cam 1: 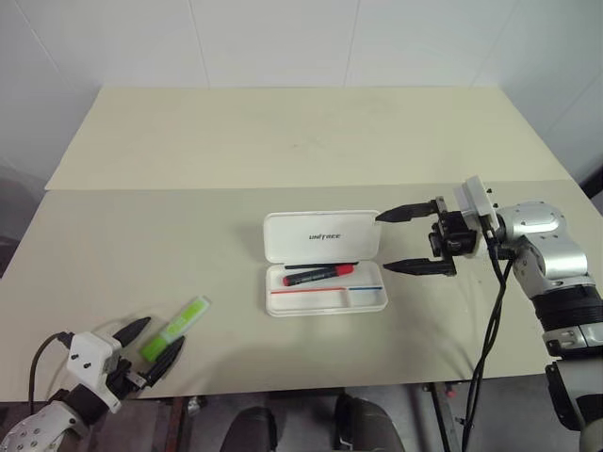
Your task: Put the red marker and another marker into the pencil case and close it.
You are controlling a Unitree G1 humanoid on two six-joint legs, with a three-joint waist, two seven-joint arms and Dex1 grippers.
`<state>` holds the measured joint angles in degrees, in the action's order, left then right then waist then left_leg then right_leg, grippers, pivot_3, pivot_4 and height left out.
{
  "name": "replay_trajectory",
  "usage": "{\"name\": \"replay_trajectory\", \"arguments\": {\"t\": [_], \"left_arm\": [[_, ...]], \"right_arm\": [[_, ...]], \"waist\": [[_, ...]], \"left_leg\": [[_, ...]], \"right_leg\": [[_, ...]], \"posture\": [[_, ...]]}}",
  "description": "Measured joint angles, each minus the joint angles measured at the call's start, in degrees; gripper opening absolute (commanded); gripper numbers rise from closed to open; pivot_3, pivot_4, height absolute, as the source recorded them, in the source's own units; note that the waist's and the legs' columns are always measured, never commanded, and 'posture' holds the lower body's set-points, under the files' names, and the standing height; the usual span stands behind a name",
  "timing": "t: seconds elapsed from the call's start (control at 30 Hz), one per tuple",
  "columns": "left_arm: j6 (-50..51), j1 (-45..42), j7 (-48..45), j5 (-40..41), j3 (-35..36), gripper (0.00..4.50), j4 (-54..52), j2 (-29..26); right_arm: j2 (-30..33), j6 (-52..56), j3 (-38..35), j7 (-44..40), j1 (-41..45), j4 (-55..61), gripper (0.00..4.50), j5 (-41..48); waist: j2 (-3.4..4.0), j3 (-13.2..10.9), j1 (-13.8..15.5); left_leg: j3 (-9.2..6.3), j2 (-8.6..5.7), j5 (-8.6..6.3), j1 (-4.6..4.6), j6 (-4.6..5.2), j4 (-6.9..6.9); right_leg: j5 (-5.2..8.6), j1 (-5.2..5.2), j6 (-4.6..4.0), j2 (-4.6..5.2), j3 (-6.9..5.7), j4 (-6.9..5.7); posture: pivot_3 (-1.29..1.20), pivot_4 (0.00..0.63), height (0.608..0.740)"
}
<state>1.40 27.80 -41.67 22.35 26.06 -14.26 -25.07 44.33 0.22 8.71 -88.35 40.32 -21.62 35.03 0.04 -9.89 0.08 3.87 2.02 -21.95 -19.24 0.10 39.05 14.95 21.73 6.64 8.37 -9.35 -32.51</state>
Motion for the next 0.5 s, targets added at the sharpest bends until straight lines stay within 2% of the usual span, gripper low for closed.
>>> {"name": "replay_trajectory", "arguments": {"t": [0.17,0.2,0.23,0.47,0.5], "left_arm": [[-0.9,-0.8,-1.6,0.0,-0.4,4.05,1.7,-1.4],[-1.1,-1.0,-1.9,-0.1,-0.5,3.63,1.9,-1.7],[-1.4,-1.4,-2.1,-0.2,-0.8,3.47,2.5,-2.3],[-2.0,-2.7,-2.2,-0.5,-1.9,1.18,3.7,-3.2],[-1.8,-2.7,-2.2,-0.5,-2.1,1.13,3.6,-3.4]], "right_arm": [[0.0,0.9,0.0,0.0,0.3,0.8,4.48,0.1],[0.0,1.1,-0.1,0.0,0.3,1.1,4.50,0.1],[0.0,1.3,-0.2,0.0,0.3,1.4,4.50,0.1],[0.0,2.6,-1.0,0.0,0.3,3.5,4.50,0.1],[0.0,2.7,-1.5,0.0,0.3,3.6,4.50,0.1]], "waist": [[0.07,0.0,0.0],[0.08,0.0,0.1],[0.09,0.0,0.1],[0.16,0.1,0.3],[0.17,0.1,0.3]], "left_leg": [[0.01,0.02,0.00,0.02,0.00,0.02],[0.00,0.03,0.00,0.02,0.00,0.02],[-0.02,0.02,0.00,0.02,0.00,0.02],[-0.02,-0.06,-0.06,0.01,0.10,0.01],[-0.02,-0.12,-0.07,0.01,0.11,0.01]], "right_leg": [[0.00,0.00,0.00,0.08,0.01,-0.03],[0.00,0.00,0.00,0.09,0.01,-0.05],[0.00,0.00,0.00,0.10,0.00,-0.08],[-0.01,0.00,0.01,0.23,0.02,-0.09],[-0.01,0.00,0.01,0.24,0.02,-0.09]], "posture": [[0.00,0.150,0.740],[0.00,0.150,0.740],[0.00,0.150,0.740],[0.00,0.150,0.740],[0.00,0.150,0.740]]}}
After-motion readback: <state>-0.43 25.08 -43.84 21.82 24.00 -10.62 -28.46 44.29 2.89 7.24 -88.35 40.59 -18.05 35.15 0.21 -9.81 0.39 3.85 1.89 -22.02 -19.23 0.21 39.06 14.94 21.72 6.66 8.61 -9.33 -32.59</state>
